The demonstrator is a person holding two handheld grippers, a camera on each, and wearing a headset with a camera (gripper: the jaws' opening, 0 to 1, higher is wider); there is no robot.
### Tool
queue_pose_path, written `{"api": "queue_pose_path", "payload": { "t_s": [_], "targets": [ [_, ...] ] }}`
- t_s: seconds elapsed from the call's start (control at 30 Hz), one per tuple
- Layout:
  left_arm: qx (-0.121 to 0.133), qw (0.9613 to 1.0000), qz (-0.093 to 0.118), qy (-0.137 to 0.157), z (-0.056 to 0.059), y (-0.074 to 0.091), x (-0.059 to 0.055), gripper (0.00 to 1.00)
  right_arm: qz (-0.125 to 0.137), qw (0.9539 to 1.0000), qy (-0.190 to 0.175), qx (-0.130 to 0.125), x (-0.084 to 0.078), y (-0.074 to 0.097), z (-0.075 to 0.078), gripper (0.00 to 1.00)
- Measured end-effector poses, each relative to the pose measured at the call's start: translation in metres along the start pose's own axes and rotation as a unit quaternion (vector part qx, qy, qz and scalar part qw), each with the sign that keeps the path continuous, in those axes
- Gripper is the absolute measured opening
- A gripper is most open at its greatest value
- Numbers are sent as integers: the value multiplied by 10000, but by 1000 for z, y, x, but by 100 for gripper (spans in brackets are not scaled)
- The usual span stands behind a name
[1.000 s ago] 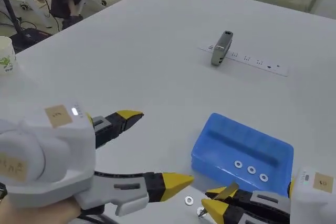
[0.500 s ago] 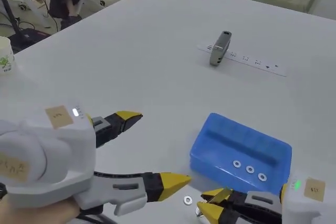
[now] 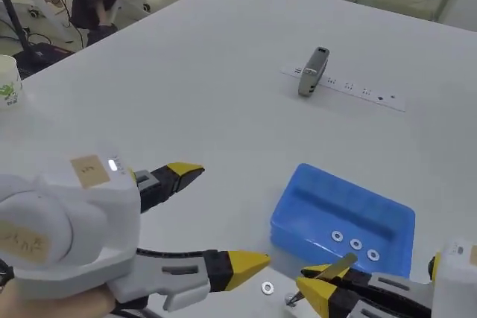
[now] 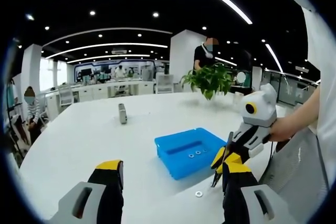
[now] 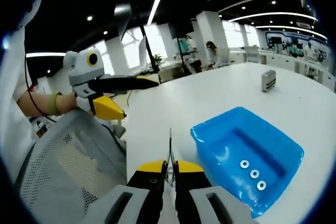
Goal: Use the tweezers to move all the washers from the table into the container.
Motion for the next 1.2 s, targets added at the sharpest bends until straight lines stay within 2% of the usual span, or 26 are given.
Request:
{"api": "queue_pose_path", "payload": {
  "t_s": [0.13,0.27,0.53,0.83,1.2],
  "targets": [
    [-5,10000,-8,5,0,0,0,78,-39,9995,314,-1,8,7,-7,3],
    [-34,10000,-24,-12,1,-1,-1,78,55,9994,350,-4,15,14,-6,3],
    [-69,10000,-39,-22,2,-1,-1,78,398,9989,173,-181,36,33,7,3],
    [-41,10000,-17,6,1,-1,0,77,497,9982,184,-277,47,41,18,3],
    [-45,10000,21,39,1,0,1,77,490,9980,130,-370,54,40,38,3]
  ]
}}
Point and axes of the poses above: the centre of the closed fingertips' face, and the gripper's own axes: y roughly backward along the fingers, z roughly to its right, x roughly out of its top, the point moved 3 cm from there along y, roughly backward along the fingers, and after that the axes turned 13 degrees about -z, right-handed, at the moved point
